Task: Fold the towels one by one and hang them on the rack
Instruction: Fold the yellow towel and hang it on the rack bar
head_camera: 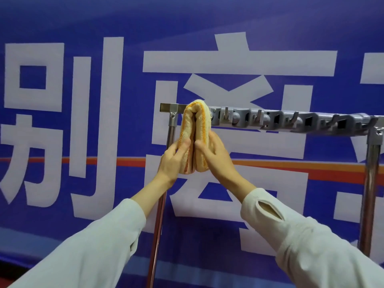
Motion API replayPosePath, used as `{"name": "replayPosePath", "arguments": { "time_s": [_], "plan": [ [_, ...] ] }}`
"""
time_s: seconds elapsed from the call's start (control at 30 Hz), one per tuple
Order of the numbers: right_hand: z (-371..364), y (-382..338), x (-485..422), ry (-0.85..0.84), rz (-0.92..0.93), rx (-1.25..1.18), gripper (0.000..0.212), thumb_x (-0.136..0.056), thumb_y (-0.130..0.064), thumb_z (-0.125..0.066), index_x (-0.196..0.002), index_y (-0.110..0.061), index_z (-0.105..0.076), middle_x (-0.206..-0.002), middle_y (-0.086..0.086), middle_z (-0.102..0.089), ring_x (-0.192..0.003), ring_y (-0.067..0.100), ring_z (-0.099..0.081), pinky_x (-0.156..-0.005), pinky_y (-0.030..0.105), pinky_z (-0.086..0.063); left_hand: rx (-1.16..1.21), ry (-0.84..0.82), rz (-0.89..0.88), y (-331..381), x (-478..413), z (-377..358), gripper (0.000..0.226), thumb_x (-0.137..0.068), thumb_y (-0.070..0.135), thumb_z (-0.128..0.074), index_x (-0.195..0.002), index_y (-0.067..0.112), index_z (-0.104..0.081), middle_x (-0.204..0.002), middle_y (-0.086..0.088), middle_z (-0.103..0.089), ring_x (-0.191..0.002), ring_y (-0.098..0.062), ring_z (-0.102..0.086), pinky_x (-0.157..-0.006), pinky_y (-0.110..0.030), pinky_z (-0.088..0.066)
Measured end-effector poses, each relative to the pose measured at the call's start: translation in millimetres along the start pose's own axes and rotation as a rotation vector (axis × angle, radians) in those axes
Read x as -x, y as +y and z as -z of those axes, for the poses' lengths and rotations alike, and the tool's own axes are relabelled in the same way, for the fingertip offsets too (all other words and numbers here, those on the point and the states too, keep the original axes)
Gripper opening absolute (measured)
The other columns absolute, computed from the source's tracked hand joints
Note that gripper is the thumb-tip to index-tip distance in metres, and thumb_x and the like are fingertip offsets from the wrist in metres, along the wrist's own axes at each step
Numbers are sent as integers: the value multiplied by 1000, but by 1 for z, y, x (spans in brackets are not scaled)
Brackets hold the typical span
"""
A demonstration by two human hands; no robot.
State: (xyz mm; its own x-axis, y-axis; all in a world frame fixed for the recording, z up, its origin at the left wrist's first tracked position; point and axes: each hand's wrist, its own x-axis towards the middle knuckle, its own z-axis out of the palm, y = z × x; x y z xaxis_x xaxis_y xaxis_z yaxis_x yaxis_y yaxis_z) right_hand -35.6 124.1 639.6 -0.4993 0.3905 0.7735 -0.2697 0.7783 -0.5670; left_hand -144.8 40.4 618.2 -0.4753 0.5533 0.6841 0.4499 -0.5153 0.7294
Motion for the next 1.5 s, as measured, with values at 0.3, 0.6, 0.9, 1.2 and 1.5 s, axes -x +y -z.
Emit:
{"name": "replayPosePath", "arguments": {
  "time_s": [0.3, 0.6, 0.9, 1.2, 1.5],
  "plan": [
    [-23, 6, 0, 55, -79, 273, 79, -87, -22, -56, -152, -23, -10, -148, 8, -37, -131, 24, -45, -103, 45, -47, -127, 33, 25, 9, 4, -6, 40, -99, 15, -41, -139, 20, -43, -117, 4, -60, -105, -7, -58, -80, -18, -47],
    [-21, 15, 20, -63, -136, 214, 67, -97, -7, -43, -153, -25, -10, -147, 8, -41, -132, 24, -45, -108, 43, -43, -209, -101, 111, 5, 14, -16, 55, -95, -3, -42, -145, 17, -33, -135, -7, -53, -123, -20, -53, -94, -28, -48],
    [-17, 21, 46, -216, -181, 243, 97, -83, 17, -43, -155, -24, 7, -162, 2, -5, -149, 18, -11, -120, 43, -23, -433, -240, 209, -8, 29, -15, 79, -91, -11, -43, -153, 23, -10, -155, -7, -29, -143, -24, -28, -116, -42, -28],
    [4, 4, 82, -316, -342, 355, 94, -89, 13, -43, -154, -26, 13, -162, 8, -11, -107, 16, -57, -82, 23, -52, -526, -317, 348, -7, 65, -17, 87, -91, -10, -40, -153, 31, 4, -161, -2, -9, -139, -20, -34, -96, -23, -39],
    [69, -28, 190, -391, -566, 442, 76, -91, 2, -43, -156, -18, -7, -160, 8, -21, -119, 20, -49, -82, 26, -43, -581, -454, 553, 25, 140, -53, 69, -92, -2, -50, -152, 14, -20, -155, -10, -28, -124, -22, -47, -99, -33, -44]
  ]
}}
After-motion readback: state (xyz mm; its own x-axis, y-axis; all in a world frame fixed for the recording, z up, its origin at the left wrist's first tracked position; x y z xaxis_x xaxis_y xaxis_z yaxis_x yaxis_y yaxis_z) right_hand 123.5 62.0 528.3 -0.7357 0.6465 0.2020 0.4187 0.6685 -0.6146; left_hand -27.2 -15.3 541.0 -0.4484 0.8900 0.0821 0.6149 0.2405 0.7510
